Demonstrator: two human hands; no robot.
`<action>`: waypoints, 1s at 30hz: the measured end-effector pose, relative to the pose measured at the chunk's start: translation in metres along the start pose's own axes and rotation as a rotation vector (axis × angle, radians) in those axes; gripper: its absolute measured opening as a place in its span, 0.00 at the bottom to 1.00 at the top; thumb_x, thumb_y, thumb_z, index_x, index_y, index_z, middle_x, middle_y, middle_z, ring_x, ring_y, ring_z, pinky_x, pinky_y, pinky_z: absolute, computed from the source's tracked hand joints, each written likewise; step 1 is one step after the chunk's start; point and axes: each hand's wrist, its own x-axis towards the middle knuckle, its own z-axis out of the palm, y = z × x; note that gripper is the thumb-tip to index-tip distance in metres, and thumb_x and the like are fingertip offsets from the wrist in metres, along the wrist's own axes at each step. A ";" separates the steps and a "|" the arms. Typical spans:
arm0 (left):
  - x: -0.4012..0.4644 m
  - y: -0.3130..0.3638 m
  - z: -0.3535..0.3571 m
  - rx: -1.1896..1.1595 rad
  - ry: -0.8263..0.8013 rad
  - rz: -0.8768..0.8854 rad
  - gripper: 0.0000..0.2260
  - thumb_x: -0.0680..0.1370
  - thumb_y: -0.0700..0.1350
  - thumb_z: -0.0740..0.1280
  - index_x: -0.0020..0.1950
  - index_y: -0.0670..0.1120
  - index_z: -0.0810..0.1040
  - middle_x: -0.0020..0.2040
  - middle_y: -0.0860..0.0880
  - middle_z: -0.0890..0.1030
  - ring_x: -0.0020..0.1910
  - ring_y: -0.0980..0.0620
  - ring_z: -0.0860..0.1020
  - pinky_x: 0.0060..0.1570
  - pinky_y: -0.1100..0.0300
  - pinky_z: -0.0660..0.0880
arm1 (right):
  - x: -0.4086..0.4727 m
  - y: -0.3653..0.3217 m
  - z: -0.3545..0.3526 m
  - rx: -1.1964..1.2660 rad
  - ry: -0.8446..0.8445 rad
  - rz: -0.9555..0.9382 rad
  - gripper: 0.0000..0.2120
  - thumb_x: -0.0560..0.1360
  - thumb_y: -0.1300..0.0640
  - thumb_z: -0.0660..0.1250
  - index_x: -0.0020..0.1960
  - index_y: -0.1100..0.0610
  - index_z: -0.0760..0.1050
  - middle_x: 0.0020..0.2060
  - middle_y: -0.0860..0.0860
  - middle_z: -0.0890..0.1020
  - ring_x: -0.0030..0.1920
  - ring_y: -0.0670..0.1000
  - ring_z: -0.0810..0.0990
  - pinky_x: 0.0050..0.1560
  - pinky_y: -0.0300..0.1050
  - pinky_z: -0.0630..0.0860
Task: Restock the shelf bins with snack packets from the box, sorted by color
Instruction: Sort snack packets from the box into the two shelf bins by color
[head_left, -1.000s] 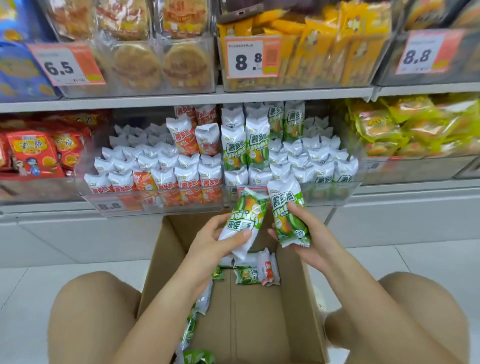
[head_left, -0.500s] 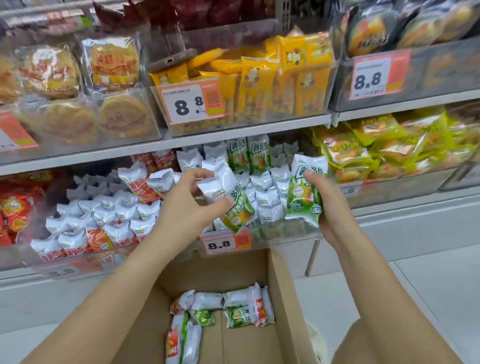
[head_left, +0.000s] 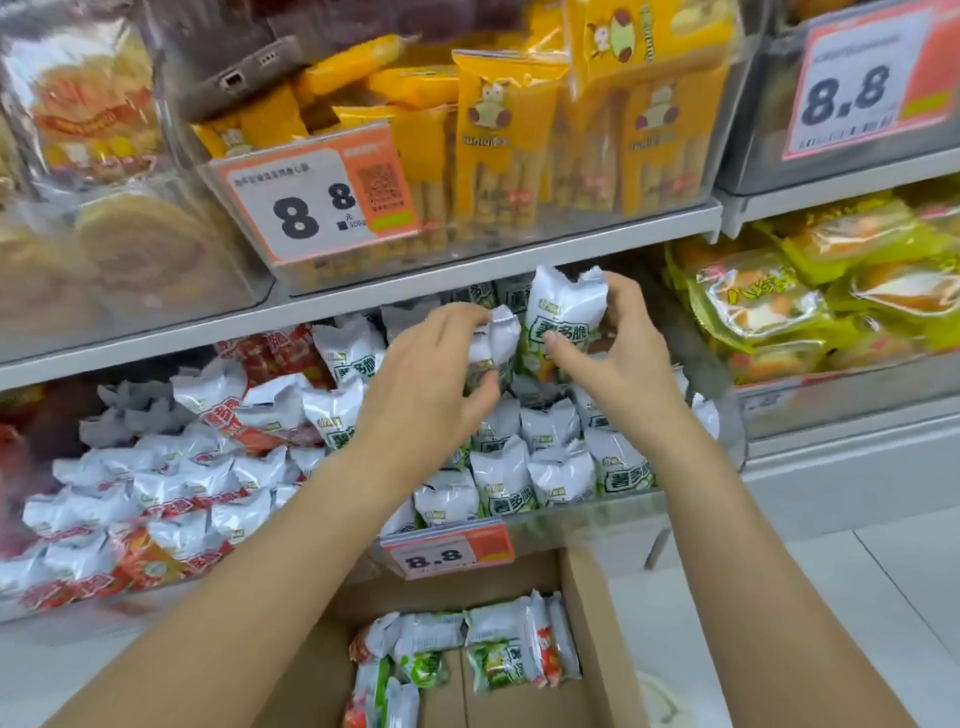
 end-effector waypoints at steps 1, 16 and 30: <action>0.001 -0.003 0.003 0.023 -0.015 -0.009 0.21 0.75 0.45 0.69 0.66 0.42 0.71 0.62 0.46 0.76 0.58 0.45 0.76 0.57 0.55 0.70 | 0.002 0.001 0.002 -0.004 -0.025 0.003 0.25 0.73 0.51 0.71 0.66 0.47 0.64 0.49 0.36 0.75 0.46 0.36 0.75 0.47 0.33 0.72; 0.019 -0.015 0.031 0.497 0.134 -0.019 0.17 0.72 0.47 0.58 0.54 0.41 0.77 0.46 0.44 0.79 0.45 0.42 0.76 0.45 0.51 0.70 | 0.007 0.012 0.015 -0.158 -0.116 -0.048 0.32 0.79 0.48 0.63 0.78 0.49 0.51 0.71 0.47 0.66 0.64 0.51 0.70 0.64 0.50 0.71; 0.024 -0.020 0.036 0.643 0.090 -0.020 0.22 0.67 0.47 0.65 0.60 0.44 0.80 0.45 0.48 0.83 0.47 0.43 0.78 0.51 0.53 0.70 | 0.012 0.023 0.014 -0.320 -0.269 0.059 0.24 0.75 0.41 0.65 0.67 0.48 0.67 0.56 0.51 0.81 0.56 0.54 0.79 0.54 0.55 0.76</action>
